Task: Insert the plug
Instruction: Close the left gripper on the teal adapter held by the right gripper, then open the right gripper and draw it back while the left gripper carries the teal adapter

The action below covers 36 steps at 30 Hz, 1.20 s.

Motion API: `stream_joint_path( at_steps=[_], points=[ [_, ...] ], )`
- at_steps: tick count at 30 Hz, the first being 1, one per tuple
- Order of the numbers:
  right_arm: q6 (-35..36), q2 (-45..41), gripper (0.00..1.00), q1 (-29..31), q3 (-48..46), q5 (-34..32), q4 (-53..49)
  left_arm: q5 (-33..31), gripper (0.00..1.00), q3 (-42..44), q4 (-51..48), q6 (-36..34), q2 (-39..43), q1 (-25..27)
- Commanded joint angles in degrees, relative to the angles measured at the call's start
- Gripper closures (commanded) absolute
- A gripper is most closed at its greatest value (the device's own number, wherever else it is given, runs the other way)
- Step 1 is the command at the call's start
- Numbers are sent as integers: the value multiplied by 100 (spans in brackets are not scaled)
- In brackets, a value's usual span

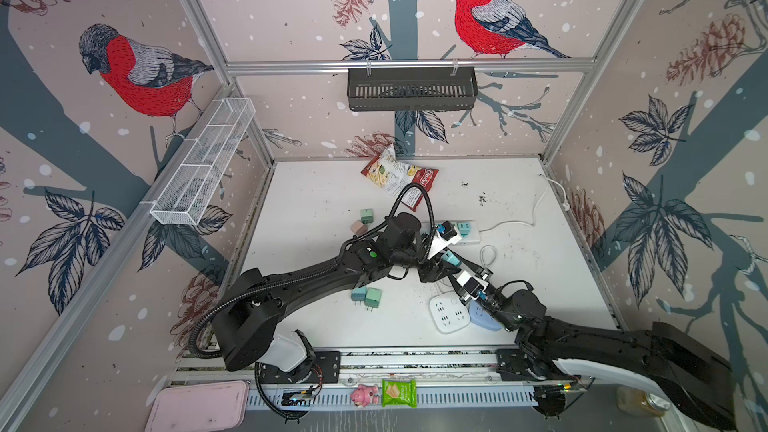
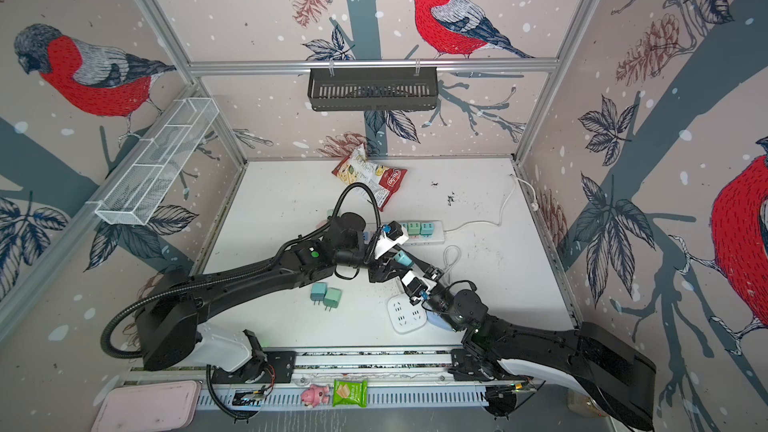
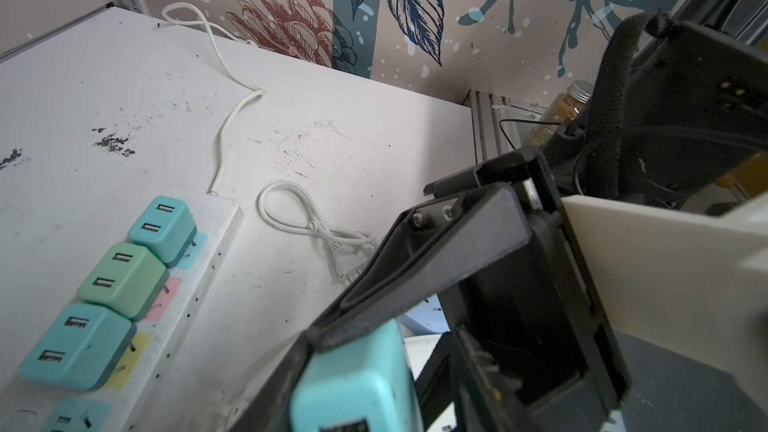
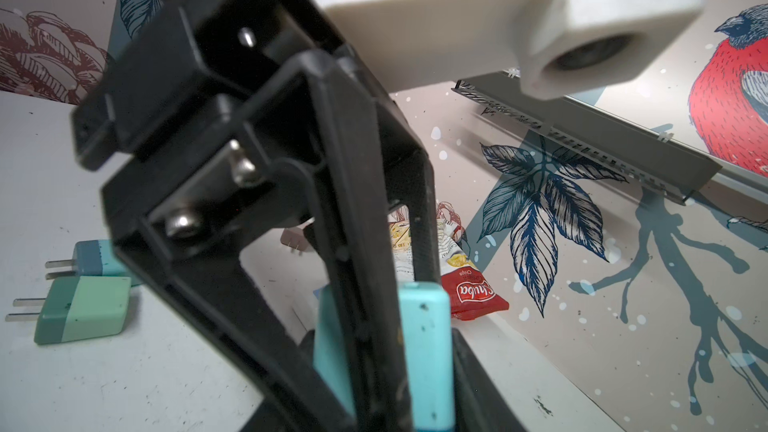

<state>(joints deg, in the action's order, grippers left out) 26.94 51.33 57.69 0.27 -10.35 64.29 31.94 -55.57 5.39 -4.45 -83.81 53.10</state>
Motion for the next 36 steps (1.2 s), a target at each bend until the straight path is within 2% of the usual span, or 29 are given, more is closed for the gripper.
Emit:
stream_joint_path(
  at_steps=[1,2,12,17,20,21,23,24,27,30,33,36],
  points=[
    [-109,-143,99,4,-379,-109,422,376,49,-43,-205,-206,-30,29],
    [-113,-167,99,-10,-379,-96,393,386,51,-39,-206,-212,-30,33],
    [-170,-8,96,-56,-296,-196,385,424,98,-121,-330,-276,-101,34],
    [-276,-37,71,-124,-204,-129,148,302,100,-125,-355,-285,-89,34],
    [-355,7,60,-241,-253,60,220,-1,100,0,-207,-198,66,4],
    [-373,24,53,-313,-271,183,247,-95,100,78,-90,-112,149,-24],
    [-428,52,31,-425,-276,343,255,-129,100,250,166,69,313,-147],
    [-448,56,0,-472,-255,379,215,-148,100,357,328,183,427,-240],
    [-509,46,0,-559,-203,425,49,-436,100,704,727,458,769,-501],
    [-610,27,0,-644,-208,485,55,-1126,100,1128,1038,594,1235,-660],
    [-756,-51,1,-747,-147,528,-98,-1822,100,1679,1452,372,1805,-682],
    [-1002,-270,0,-891,-64,365,-414,-2131,100,2201,1824,-84,2318,-683]
  ],
)
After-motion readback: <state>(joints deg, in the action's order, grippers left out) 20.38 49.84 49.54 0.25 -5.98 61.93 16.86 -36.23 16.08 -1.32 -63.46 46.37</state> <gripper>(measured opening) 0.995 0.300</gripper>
